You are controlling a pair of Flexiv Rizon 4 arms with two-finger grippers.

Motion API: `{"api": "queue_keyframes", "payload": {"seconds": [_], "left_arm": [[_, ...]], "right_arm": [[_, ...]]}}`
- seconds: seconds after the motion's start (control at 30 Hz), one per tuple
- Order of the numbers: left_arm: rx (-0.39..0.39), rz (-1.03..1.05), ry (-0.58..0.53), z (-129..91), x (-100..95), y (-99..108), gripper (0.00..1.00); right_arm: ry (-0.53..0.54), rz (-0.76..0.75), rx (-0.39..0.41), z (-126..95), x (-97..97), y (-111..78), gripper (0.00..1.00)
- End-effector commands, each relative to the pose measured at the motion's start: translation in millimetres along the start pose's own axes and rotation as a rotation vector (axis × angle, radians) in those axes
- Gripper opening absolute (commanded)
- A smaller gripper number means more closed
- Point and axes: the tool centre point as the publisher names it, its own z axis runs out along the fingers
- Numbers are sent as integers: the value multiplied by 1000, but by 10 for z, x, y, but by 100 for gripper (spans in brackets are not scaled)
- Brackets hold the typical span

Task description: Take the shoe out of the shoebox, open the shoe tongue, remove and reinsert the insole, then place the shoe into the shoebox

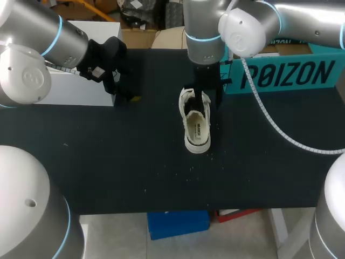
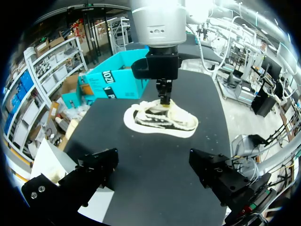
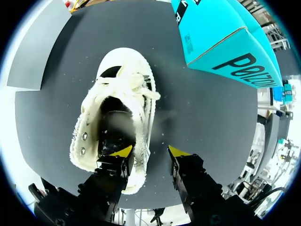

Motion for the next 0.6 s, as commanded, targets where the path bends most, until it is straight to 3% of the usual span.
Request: {"api": "queue_keyframes", "payload": {"seconds": [0.03, 0.6], "left_arm": [[-2, -1, -3, 0, 9, 1, 100], [-2, -1, -3, 0, 9, 1, 100]], "right_arm": [[0, 4, -1, 97, 50, 34, 40], [-60, 44, -54, 319, 104, 8, 32]]}}
